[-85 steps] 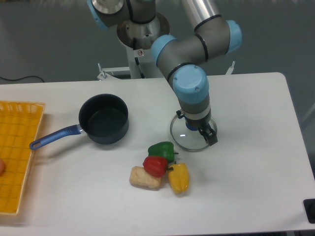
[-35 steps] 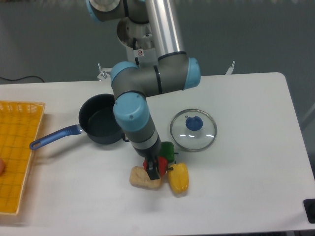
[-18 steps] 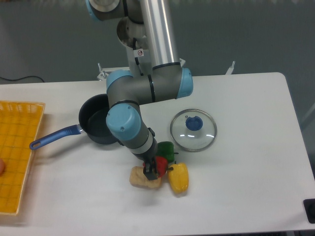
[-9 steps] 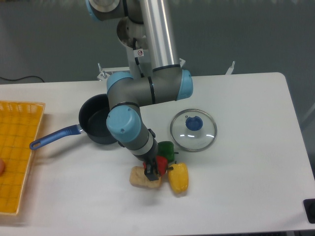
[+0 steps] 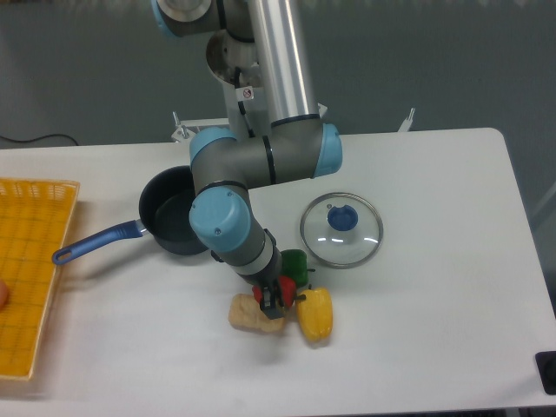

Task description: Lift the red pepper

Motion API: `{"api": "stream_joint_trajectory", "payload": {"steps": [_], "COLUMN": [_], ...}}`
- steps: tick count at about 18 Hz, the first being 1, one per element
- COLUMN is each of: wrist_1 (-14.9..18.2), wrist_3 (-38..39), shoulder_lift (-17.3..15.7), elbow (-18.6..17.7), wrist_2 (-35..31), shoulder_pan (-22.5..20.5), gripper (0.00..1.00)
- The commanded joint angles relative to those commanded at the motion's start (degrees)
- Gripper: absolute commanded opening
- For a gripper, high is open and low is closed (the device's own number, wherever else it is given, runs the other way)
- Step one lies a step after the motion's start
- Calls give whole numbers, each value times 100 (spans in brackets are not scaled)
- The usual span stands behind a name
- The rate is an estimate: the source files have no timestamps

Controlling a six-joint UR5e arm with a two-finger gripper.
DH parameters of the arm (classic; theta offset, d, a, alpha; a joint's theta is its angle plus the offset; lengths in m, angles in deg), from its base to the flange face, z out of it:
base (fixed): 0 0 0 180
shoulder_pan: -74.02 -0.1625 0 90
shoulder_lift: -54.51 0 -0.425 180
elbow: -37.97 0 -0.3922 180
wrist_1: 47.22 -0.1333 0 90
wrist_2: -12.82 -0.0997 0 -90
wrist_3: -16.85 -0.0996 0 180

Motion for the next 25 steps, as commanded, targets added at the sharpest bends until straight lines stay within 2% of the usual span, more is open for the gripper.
{"api": "stream_joint_trajectory", "payload": {"steps": [6,25], "wrist_1": [-79,-79], "wrist_3": [299,545], "shoulder_lift": [35,141], "elbow": [-9,0], "wrist_2": [-17,-229], "shoulder_pan": [9,79], "gripper": [91,91]}}
